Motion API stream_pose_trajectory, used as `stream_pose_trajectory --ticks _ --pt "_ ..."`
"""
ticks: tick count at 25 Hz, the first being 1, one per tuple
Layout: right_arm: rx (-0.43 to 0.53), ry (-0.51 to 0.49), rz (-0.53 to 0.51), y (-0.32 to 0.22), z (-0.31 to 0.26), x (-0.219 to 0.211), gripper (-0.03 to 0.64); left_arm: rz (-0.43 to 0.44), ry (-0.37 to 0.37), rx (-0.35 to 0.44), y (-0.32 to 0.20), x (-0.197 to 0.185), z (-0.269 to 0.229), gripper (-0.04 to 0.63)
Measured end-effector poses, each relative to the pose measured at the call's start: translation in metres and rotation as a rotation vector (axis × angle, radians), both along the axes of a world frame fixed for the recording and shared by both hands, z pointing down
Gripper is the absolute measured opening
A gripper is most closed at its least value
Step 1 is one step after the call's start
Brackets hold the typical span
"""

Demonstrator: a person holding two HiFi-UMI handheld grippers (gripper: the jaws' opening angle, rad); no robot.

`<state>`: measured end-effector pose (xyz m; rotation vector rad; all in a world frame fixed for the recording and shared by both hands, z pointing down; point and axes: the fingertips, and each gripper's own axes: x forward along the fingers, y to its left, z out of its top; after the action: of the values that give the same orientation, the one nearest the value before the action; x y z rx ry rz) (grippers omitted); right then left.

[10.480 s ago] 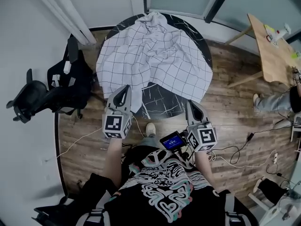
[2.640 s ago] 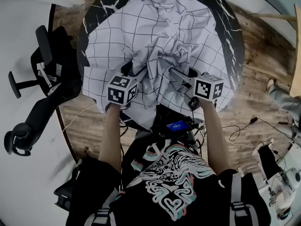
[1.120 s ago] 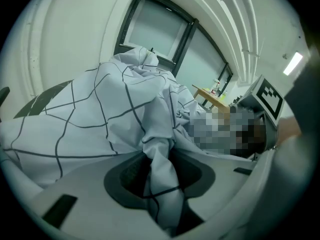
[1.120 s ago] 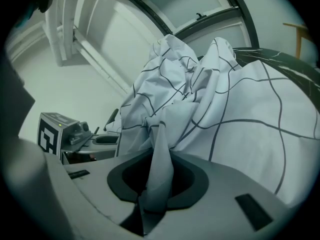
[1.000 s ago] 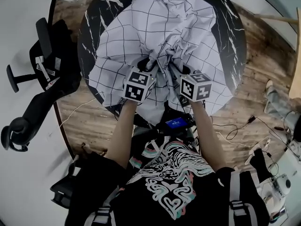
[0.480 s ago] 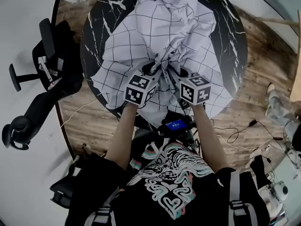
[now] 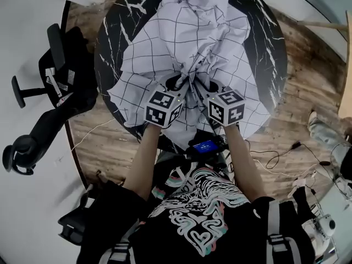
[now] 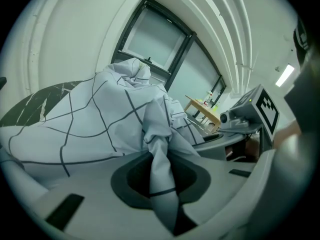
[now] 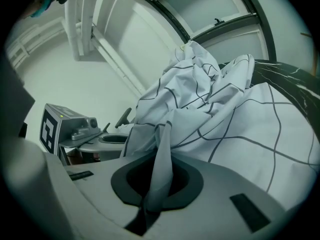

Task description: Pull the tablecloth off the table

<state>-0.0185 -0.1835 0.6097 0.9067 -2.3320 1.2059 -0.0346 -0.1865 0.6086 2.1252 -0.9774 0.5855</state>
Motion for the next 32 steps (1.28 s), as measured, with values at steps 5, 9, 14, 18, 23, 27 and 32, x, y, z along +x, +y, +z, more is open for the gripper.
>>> stream_pose_trajectory --ticks 5,9,14,18,23,27,32 --pt "0.033 -0.008 0.008 -0.001 -0.013 0.003 0.020 -0.016 0.011 0.035 0.000 0.003 -0.013 0.048" --pt "0.074 -0.025 0.019 0.000 -0.029 0.004 0.020 -0.027 0.031 0.069 0.000 0.004 -0.029 0.045" --pt "0.126 -0.024 0.026 0.000 -0.048 0.005 0.020 -0.030 0.040 0.114 0.000 0.005 -0.047 0.041" --pt "0.172 -0.020 0.028 0.003 -0.066 0.004 0.020 -0.031 0.051 0.151 0.003 0.005 -0.064 0.040" --pt "0.225 -0.023 0.035 0.006 -0.089 0.004 0.018 -0.030 0.058 0.200 0.006 0.004 -0.088 0.038" --pt "0.265 -0.018 0.041 0.009 -0.106 0.003 0.018 -0.024 0.061 0.236 0.010 0.004 -0.105 0.037" --pt "0.317 -0.013 0.050 0.013 -0.126 0.005 0.018 -0.022 0.057 0.290 0.014 0.005 -0.124 0.034"
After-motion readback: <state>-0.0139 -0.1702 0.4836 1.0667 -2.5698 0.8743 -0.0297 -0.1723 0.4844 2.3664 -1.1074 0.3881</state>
